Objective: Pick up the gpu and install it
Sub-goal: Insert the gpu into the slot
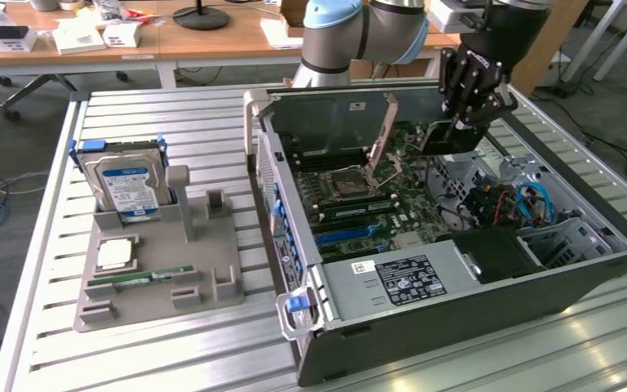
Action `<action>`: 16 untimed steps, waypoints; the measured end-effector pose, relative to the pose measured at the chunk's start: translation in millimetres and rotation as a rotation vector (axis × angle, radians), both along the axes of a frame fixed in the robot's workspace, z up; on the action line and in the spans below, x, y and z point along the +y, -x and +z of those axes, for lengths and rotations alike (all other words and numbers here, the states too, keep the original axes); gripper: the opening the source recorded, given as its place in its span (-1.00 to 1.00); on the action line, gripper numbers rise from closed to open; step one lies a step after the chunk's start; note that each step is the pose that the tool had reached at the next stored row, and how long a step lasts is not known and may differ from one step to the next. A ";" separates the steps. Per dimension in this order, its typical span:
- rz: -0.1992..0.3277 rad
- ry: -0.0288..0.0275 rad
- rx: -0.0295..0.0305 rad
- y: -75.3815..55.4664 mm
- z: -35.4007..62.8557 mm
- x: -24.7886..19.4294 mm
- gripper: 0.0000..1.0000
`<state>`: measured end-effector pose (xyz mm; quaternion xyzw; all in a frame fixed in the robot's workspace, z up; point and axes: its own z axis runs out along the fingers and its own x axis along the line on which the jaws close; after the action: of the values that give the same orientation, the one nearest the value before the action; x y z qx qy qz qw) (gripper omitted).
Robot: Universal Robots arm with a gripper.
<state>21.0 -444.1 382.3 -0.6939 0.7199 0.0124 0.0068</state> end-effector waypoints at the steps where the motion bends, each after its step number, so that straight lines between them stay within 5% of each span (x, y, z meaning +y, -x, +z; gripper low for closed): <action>1: 0.000 -0.0002 -0.0012 0.8 0.0 0.0 -0.48; 16: 0.000 -0.0002 -0.0094 34.2 -0.5 0.3 -0.48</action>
<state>-13.2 -443.8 381.8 -0.6941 0.7197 0.0092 0.0102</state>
